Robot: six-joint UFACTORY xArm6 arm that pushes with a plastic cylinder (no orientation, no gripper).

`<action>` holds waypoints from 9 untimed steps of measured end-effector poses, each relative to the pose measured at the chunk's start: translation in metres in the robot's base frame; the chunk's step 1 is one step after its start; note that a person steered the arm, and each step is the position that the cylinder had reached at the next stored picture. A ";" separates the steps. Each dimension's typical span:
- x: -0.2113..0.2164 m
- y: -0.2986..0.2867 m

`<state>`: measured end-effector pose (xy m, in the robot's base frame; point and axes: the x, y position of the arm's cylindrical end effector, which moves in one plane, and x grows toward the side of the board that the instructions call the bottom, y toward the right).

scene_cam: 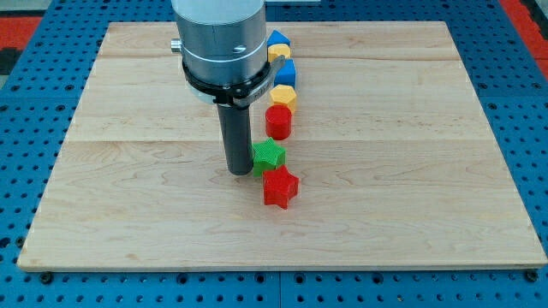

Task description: Move your arm close to the red star

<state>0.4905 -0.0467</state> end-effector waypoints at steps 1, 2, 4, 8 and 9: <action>0.000 0.011; 0.000 0.022; -0.005 0.007; 0.019 -0.116; 0.067 -0.116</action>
